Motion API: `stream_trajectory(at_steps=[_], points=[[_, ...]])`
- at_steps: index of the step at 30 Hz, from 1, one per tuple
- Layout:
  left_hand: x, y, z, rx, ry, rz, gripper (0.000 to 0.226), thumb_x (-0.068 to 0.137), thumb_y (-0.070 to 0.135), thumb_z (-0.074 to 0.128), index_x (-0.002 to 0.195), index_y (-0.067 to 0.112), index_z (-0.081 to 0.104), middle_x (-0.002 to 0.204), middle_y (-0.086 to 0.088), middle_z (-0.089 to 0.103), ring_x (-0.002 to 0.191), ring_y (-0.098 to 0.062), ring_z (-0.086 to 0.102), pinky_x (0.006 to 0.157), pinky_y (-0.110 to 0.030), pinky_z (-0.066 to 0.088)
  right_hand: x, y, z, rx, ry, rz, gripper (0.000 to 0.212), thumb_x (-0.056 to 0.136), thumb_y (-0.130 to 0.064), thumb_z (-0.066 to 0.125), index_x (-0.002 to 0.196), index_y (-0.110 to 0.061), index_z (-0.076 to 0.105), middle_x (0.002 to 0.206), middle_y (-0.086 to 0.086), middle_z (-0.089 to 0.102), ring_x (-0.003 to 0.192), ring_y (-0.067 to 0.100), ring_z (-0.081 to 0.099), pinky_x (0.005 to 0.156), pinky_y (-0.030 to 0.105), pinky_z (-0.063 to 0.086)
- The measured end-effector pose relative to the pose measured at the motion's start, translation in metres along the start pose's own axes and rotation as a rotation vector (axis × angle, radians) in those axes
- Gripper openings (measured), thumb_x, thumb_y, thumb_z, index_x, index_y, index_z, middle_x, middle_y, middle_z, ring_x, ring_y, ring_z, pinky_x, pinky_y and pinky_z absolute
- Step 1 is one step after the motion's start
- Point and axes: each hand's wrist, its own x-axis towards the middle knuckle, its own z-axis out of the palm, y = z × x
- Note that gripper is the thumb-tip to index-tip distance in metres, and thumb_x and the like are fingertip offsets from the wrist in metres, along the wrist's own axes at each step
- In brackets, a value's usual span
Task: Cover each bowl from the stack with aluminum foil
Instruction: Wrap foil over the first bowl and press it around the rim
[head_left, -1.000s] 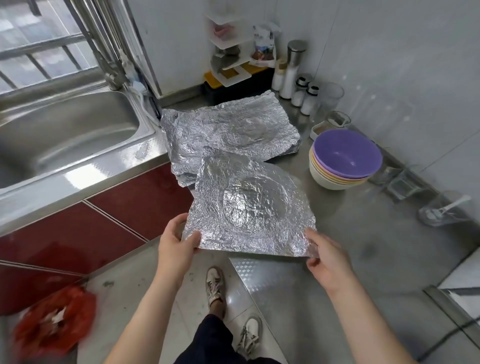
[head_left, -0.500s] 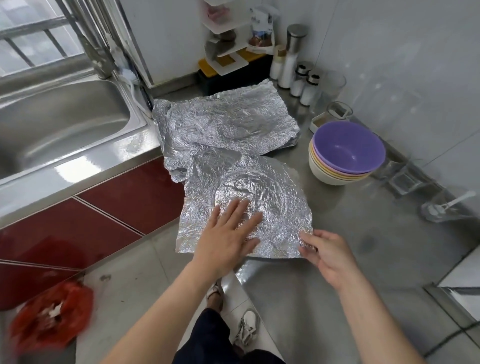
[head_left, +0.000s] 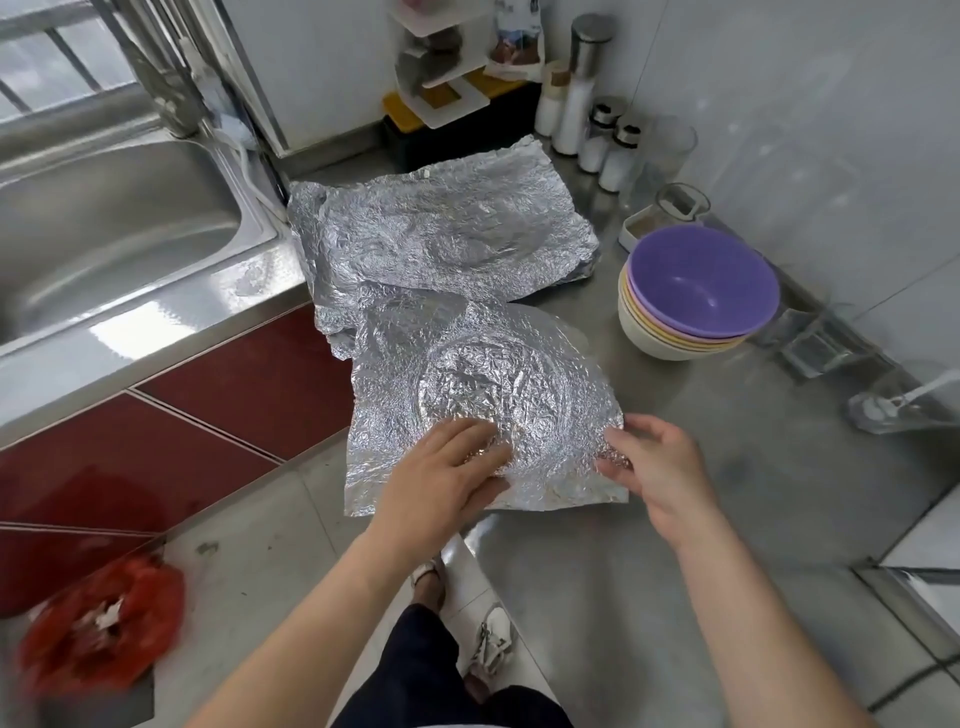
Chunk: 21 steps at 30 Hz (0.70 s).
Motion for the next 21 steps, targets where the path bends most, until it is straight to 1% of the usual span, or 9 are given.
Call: stream_trajectory(at_steps=[4,8,10,12,14,15,17,19,21], points=[[-0.001,-0.009,0.006,0.005,-0.064,0.002,0.034,0.1,0.041,0.051,0.123,0.022,0.067,0.131,-0.001,0.062,0.126,-0.024,0.054,0.105,-0.045,0.042,0.008,0.005,0.005,0.024,0.07,-0.029,0.019,0.086,0.006,0.064,0.104,0.001,0.06,0.078,0.006,0.063,0.063,0.015,0.059,0.054,0.019,0.056],[0.002,-0.008,0.004,0.08,-0.096,-0.02,0.04,0.102,0.044,0.04,0.127,0.025,0.065,0.136,0.001,0.059,0.132,-0.023,0.049,0.113,-0.043,0.032,0.016,0.009,0.006,0.048,0.088,-0.02,0.021,0.086,0.005,0.065,0.106,0.004,0.06,0.082,0.008,0.063,0.068,0.015,0.059,0.054,0.018,0.056],[0.003,-0.007,0.004,0.094,-0.099,-0.026,0.041,0.102,0.044,0.038,0.128,0.026,0.064,0.137,0.001,0.059,0.133,-0.024,0.048,0.114,-0.043,0.029,0.019,0.01,0.006,-0.007,0.104,-0.048,0.026,0.084,-0.004,0.069,0.109,-0.001,0.06,0.091,0.011,0.066,0.073,0.018,0.062,0.062,0.024,0.059],[0.002,-0.006,0.004,0.1,-0.087,-0.026,0.041,0.102,0.043,0.038,0.13,0.025,0.062,0.139,-0.001,0.057,0.134,-0.025,0.046,0.114,-0.046,0.03,0.02,0.012,0.003,-0.408,0.181,-0.282,0.048,0.078,-0.023,0.075,0.121,-0.014,0.055,0.114,0.011,0.063,0.096,0.024,0.062,0.087,0.039,0.055],[0.002,-0.006,0.002,0.08,-0.041,-0.031,0.038,0.101,0.04,0.045,0.131,0.023,0.061,0.137,-0.004,0.058,0.131,-0.027,0.048,0.111,-0.049,0.035,0.015,0.009,0.001,-0.867,0.237,-0.713,0.06,0.078,-0.023,0.076,0.132,-0.014,0.05,0.127,0.012,0.052,0.115,0.028,0.049,0.099,0.04,0.042],[0.002,-0.006,0.0,0.054,0.001,-0.03,0.036,0.099,0.037,0.05,0.128,0.02,0.063,0.131,-0.005,0.06,0.125,-0.028,0.051,0.107,-0.047,0.039,0.009,0.006,0.005,-0.975,0.208,-0.917,0.055,0.08,-0.019,0.075,0.13,-0.013,0.054,0.126,0.012,0.052,0.113,0.03,0.048,0.097,0.04,0.042],[0.001,-0.006,-0.007,0.0,0.092,-0.016,0.027,0.096,0.031,0.058,0.114,0.014,0.07,0.112,-0.006,0.064,0.107,-0.027,0.054,0.091,-0.038,0.048,-0.006,0.001,0.02,-1.069,0.041,-1.174,0.038,0.079,-0.014,0.075,0.116,-0.012,0.066,0.116,0.01,0.058,0.103,0.031,0.052,0.086,0.041,0.049],[-0.001,-0.007,-0.011,-0.022,0.113,0.009,0.023,0.095,0.03,0.059,0.103,0.013,0.073,0.099,-0.003,0.063,0.095,-0.023,0.054,0.076,-0.031,0.048,-0.011,0.009,0.032,-1.156,-0.168,-1.312,0.024,0.079,-0.014,0.076,0.102,-0.013,0.07,0.106,0.006,0.062,0.095,0.028,0.056,0.074,0.039,0.054],[-0.005,-0.01,-0.013,-0.006,0.095,0.015,0.023,0.095,0.031,0.059,0.102,0.014,0.074,0.097,-0.001,0.064,0.091,-0.02,0.054,0.071,-0.029,0.048,-0.01,0.015,0.037,-1.226,-0.307,-1.352,0.018,0.079,-0.017,0.076,0.095,-0.013,0.07,0.1,0.003,0.062,0.088,0.024,0.057,0.062,0.038,0.054]])
